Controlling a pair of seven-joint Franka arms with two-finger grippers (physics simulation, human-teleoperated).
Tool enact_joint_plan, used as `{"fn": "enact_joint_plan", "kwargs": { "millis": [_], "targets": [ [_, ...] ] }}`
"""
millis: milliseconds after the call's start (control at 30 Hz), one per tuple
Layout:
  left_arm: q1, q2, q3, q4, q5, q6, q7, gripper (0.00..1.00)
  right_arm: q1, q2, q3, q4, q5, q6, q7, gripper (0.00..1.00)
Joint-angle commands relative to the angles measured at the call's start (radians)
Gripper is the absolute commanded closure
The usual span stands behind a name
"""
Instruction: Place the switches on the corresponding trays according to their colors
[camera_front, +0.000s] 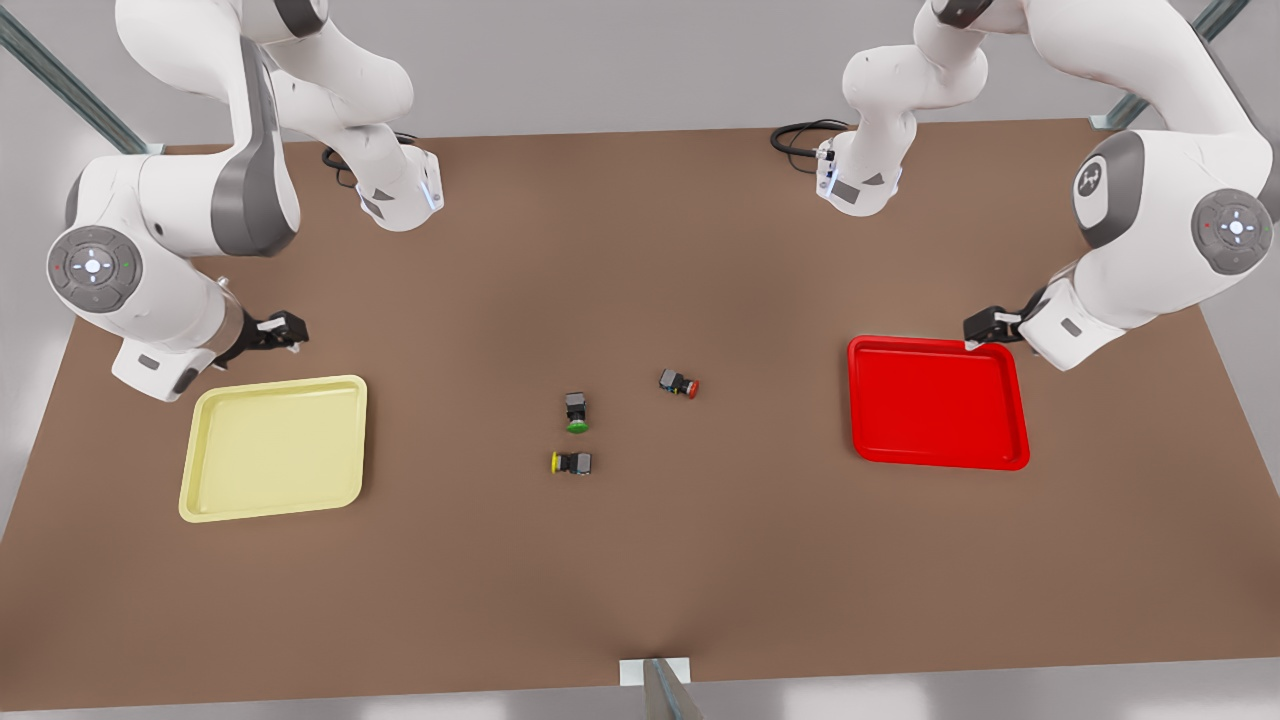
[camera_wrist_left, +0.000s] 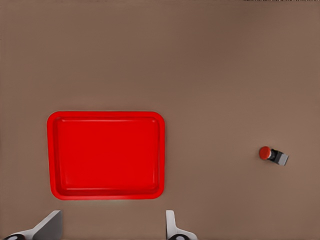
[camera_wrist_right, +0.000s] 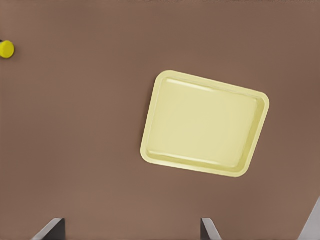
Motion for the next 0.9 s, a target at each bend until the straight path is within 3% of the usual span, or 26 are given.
{"fn": "enact_joint_plan", "kwargs": {
  "millis": [0, 67, 167, 300, 400, 533, 633, 767, 867],
  "targets": [
    [0.000, -0.001, 0.000, 0.001, 0.002, 0.011, -0.028, 0.00, 0.001, -0.001, 0.000, 0.000, 0.001, 0.016, -0.058, 0.00],
    [-0.006, 0.011, -0.002, -0.001, 0.002, 0.010, -0.030, 0.00, 0.001, 0.000, 0.000, -0.001, 0.001, 0.018, -0.058, 0.00],
    [-0.226, 0.134, -0.005, -0.007, 0.008, -0.001, -0.436, 0.00, 0.119, 0.149, 0.000, 0.011, 0.001, 0.030, -0.064, 0.00],
    [-0.457, 0.168, -0.006, -0.366, 0.005, 0.549, -1.465, 0.00, 0.277, 0.347, 0.003, 0.060, 0.023, 0.306, -0.180, 0.00],
    [-0.522, 0.206, -0.015, -0.449, -0.001, 0.775, -2.074, 0.00, 0.300, 0.422, 0.007, 0.052, 0.041, 0.490, -0.442, 0.00],
    [-0.548, 0.249, -0.046, -0.477, -0.123, 0.901, -2.134, 0.00, 0.340, 0.510, 0.010, 0.052, 0.046, 0.765, -0.662, 0.00],
    [-0.560, 0.326, -0.046, -0.409, -0.118, 0.925, -2.239, 0.00, 0.391, 0.543, 0.033, 0.052, 0.044, 0.805, -0.673, 0.00],
    [-0.572, 0.356, -0.043, -0.404, -0.092, 0.875, -2.271, 0.00, 0.392, 0.593, 0.038, 0.051, 0.044, 0.892, -0.987, 0.00],
    [-0.597, 0.399, -0.041, -0.401, -0.038, 0.876, -2.549, 0.00, 0.392, 0.608, 0.047, 0.051, 0.063, 0.894, -1.116, 0.00]
  ]
}}
